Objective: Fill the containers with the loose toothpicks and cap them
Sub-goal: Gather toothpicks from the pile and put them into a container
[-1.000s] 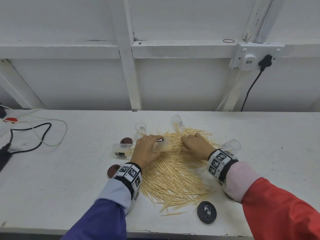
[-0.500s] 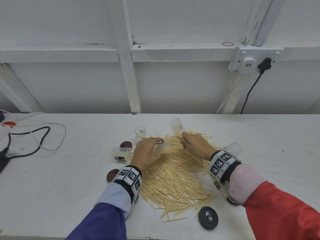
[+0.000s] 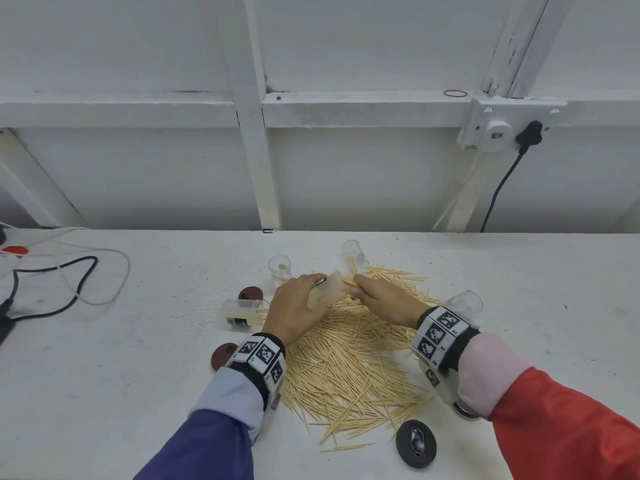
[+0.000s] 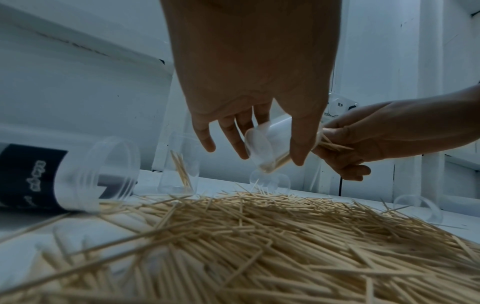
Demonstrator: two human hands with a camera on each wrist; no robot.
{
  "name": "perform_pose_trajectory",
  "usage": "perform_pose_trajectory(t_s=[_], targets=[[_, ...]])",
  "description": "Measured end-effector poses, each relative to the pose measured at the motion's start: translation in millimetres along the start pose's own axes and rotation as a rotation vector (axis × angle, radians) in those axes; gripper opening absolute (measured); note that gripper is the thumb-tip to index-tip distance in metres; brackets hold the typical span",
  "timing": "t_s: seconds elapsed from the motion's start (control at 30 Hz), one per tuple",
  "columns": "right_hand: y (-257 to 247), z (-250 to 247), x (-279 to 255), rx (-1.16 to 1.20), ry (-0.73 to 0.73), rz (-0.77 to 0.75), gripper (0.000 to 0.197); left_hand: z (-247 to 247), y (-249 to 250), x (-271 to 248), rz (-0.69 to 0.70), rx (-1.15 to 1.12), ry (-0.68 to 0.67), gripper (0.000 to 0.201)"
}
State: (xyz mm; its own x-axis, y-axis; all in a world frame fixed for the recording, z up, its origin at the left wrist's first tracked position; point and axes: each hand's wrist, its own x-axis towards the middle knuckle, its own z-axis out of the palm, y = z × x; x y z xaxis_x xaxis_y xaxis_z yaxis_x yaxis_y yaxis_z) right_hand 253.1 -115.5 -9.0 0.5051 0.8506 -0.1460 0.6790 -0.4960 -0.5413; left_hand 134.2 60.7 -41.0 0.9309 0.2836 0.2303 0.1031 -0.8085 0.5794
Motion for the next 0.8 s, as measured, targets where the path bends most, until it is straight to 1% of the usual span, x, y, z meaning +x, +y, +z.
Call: perform_pose_trajectory(t_s=[0.17,0.33,0.4,0.5,0.57,0.67,0.8], targets=[[-3.3,1.9,-2.1,0.111,-0.028,-0.009,0.028,0.6,-0.3,-0.9,-0.003,0.009,-0.002,0.061],[-5.3,3.2,-3.3,0.21,-0.063,0.024,0.027,1.3,-1.2,-2.8,-0.011,0.028,-0.005,0.06],[-6.5,3.7,-4.3,0.199,-0.072,0.036,0.03,1.5,-1.9,-3.4,-0.019,0.026,-0.012,0.061],[-8.0,3.9,-4.3,0.095,-0.087,0.034,0.032,2.7,-2.7,-4.1,-0.011,0.038,-0.02,0.059],[-6.7,4.7,-3.4,0.072,-0.086,0.042,0.03,3.0,-3.2,-4.9,-0.008,0.036,-0.026,0.06],[-3.8,4.0,-2.7,0.109,-0.093,0.055,0.029,2.1,-2.5,-5.7,-0.011,0.035,-0.026,0.059],[0.7,-2.0,-1.5,0.033,-0.086,0.027,0.024,-1.3,-4.1,-7.7,-0.017,0.058,-0.02,0.059]])
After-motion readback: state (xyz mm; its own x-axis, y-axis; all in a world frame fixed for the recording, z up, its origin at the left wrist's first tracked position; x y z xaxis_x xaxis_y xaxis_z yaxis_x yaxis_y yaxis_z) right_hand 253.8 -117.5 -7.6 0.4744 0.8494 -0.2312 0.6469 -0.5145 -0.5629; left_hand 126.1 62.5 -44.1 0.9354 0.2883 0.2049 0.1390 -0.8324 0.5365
